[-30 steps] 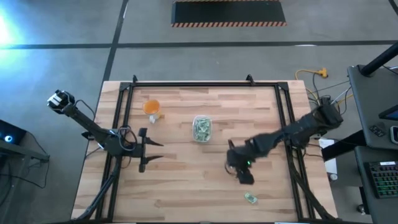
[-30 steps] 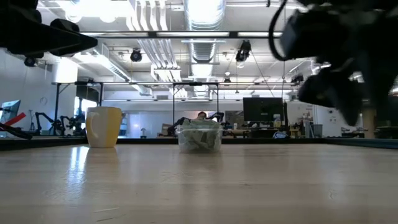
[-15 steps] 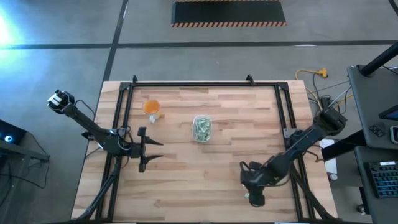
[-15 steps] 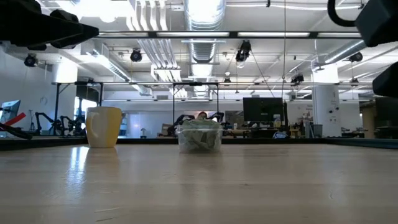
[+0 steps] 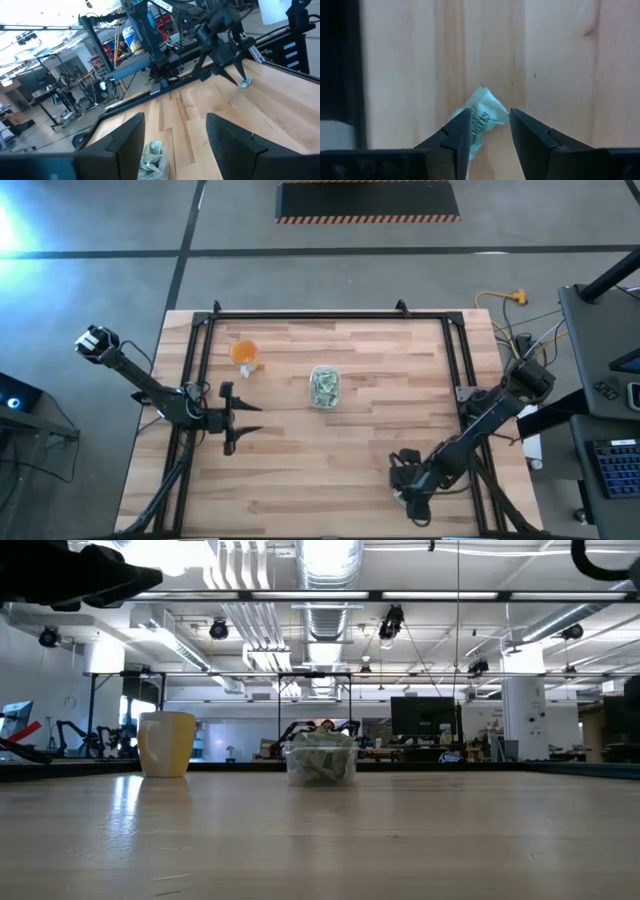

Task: Pick and place Stevia / Truvia into bins
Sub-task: Put the stevia packet into the bin

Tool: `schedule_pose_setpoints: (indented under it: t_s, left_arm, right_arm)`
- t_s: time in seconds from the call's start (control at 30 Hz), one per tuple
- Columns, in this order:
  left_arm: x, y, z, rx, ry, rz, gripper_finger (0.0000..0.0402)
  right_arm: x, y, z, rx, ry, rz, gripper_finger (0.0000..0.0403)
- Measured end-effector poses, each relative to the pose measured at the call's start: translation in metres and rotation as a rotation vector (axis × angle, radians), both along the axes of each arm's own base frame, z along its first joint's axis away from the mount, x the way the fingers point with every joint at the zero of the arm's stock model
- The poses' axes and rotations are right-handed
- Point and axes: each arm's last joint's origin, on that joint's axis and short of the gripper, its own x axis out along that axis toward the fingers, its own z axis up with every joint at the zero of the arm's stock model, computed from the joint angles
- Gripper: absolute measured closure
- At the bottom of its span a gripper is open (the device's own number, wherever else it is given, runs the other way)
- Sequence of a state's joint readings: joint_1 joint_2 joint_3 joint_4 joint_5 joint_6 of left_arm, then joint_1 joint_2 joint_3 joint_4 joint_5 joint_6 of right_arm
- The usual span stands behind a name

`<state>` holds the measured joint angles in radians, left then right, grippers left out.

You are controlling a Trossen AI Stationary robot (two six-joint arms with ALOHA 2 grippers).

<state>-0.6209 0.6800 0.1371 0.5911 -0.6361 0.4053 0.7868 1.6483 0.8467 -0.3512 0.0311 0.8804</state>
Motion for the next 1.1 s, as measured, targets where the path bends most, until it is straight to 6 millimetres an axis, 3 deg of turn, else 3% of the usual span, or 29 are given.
schedule_pose_setpoints:
  t_s: [0.13,0.4,0.7,0.83,1.1]
  left_arm:
    - [0.000,0.000,0.000,0.001,0.000,0.000,0.0207]
    - [0.000,0.000,0.000,0.000,-0.002,0.000,0.0207]
    - [0.000,0.001,0.000,0.001,-0.003,0.007,0.0207]
    - [0.000,0.001,0.000,0.000,-0.004,0.007,0.0207]
    - [0.000,0.001,0.000,-0.013,-0.003,0.007,0.0207]
  right_arm:
    - [0.000,0.004,-0.013,-0.039,0.028,0.029,0.0275]
    - [0.000,0.003,-0.016,-0.076,0.017,0.064,0.0294]
    - [0.003,0.000,-0.016,-0.177,-0.076,0.096,0.0384]
    - [0.014,-0.009,-0.010,-0.344,-0.189,0.116,0.0390]
    - [0.061,-0.027,0.035,-0.832,-0.515,0.120,0.0390]
